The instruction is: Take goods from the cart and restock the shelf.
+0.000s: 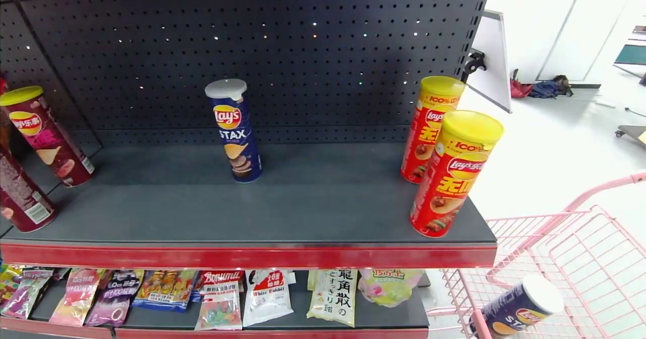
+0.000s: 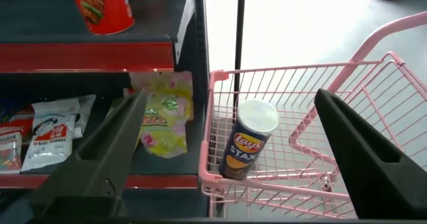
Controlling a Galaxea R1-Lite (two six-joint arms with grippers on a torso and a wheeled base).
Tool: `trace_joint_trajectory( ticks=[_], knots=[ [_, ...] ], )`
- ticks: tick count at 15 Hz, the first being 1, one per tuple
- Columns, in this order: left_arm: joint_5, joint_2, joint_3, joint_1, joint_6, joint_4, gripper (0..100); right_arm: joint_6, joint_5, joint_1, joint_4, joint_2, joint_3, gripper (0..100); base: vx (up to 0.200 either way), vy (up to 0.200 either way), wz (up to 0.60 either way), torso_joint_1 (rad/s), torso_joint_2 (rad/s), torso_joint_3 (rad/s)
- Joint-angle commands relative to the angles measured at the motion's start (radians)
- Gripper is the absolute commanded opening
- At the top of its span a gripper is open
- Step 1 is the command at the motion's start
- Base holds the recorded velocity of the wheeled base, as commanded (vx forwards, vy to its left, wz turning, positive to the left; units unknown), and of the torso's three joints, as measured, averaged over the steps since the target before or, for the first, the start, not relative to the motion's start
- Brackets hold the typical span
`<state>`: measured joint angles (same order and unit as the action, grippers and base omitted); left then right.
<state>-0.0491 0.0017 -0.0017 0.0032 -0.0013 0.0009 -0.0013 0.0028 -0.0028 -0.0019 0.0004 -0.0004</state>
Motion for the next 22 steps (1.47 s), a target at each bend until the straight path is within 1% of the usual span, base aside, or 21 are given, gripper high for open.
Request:
trace_joint_trajectory(
  ticks=[1,2,11,18,22],
  knots=[
    [0.0,0.0,0.0,0.001,0.0,-0.001,100,0.0,0.0,0.001,0.0,0.0,0.0,100,0.0,0.0,0.0,0.0,0.0,0.0],
    [0.0,0.0,0.0,0.001,0.0,-0.001,100,0.0,0.0,0.001,0.0,0.001,0.0,100,0.0,0.0,0.0,0.0,0.0,0.0],
    [0.0,0.0,0.0,0.001,0.0,-0.001,100,0.0,0.0,0.001,0.0,0.0,0.0,100,0.0,0.0,-0.6,0.002,0.0,0.003],
    [0.0,0.0,0.0,0.001,0.0,-0.001,100,0.001,-0.001,0.001,-0.001,0.001,0.0,100,0.0,0.0,0.0,0.0,0.0,0.0],
    [0.0,0.0,0.0,0.001,0.0,-0.001,100,0.001,-0.001,0.001,-0.001,0.0,0.0,100,0.0,0.0,0.0,-0.121,0.28,0.168]
  ],
)
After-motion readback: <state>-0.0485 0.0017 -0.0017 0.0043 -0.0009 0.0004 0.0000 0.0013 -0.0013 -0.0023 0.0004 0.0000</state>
